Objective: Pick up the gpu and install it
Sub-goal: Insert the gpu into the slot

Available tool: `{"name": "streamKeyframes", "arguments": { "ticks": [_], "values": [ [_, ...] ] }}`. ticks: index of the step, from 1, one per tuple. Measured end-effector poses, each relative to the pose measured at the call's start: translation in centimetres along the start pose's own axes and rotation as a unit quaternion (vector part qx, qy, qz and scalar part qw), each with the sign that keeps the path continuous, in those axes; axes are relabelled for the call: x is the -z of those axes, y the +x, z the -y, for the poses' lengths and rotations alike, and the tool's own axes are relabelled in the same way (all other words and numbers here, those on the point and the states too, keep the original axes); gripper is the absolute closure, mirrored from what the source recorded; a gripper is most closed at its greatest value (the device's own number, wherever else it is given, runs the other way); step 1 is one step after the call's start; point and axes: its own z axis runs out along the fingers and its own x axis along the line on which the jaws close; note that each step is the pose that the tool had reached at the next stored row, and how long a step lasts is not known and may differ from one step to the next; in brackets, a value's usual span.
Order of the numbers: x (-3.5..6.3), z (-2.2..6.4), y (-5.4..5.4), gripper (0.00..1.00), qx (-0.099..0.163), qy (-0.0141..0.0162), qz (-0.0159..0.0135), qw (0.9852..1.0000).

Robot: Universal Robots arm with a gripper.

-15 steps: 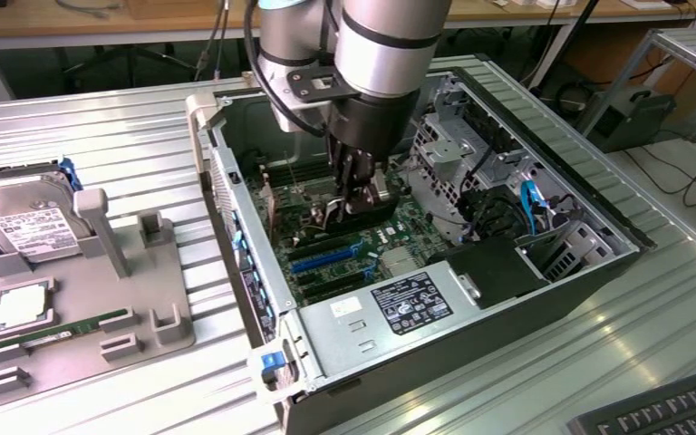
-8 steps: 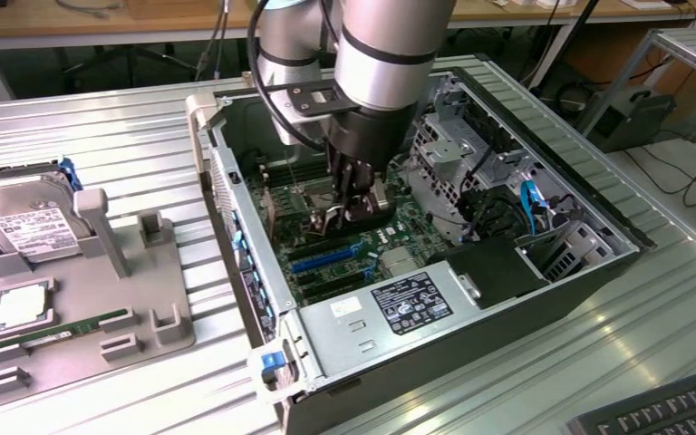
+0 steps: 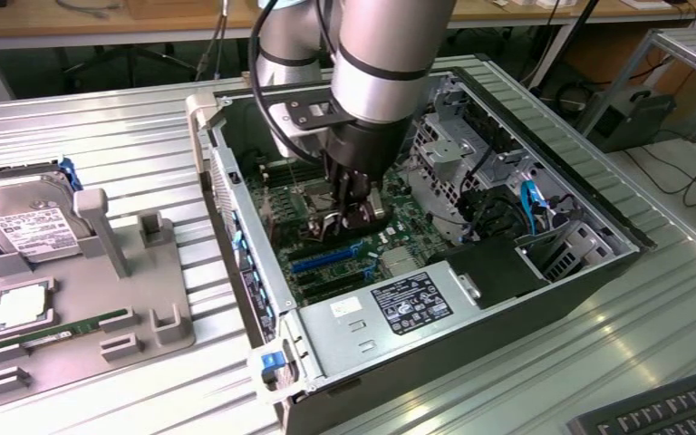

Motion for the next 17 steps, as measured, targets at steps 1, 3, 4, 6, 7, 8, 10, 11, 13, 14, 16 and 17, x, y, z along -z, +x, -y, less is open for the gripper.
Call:
{"name": "streamKeyframes", "arguments": {
  "ticks": [1,3,4,6,7,8,10,11,13,14,16,17],
  "values": [
    [-0.09,-0.02,0.0,0.74,0.0,0.0,0.0,1.0],
    [-0.31,-0.06,0.0,0.74,0.0,0.0,0.0,1.0],
    [-0.54,-0.08,0.0,0.74,0.0,0.0,0.0,1.0],
    [-0.73,-0.12,0.0,0.74,0.0,0.0,0.0,1.0],
    [-0.81,-0.13,0.0,0.74,0.0,0.0,0.0,1.0],
    [-0.89,-0.15,0.0,0.74,0.0,0.0,0.0,1.0],
    [-1.09,-0.18,0.0,0.74,0.0,0.0,0.0001,1.0],
    [-1.21,-0.18,0.0,0.74,0.0,0.0,0.0001,1.0],
    [-1.38,-0.18,0.0,0.74,0.0,0.0,0.0,1.0],
    [-1.47,-0.18,0.0,0.74,0.0,0.0,0.0,1.0],
    [-1.7,-0.2,0.1,0.74,0.0,0.0002,0.0,1.0],
    [-1.93,-0.21,0.1,0.74,0.0,0.0003,0.0,1.0]
  ]
}}
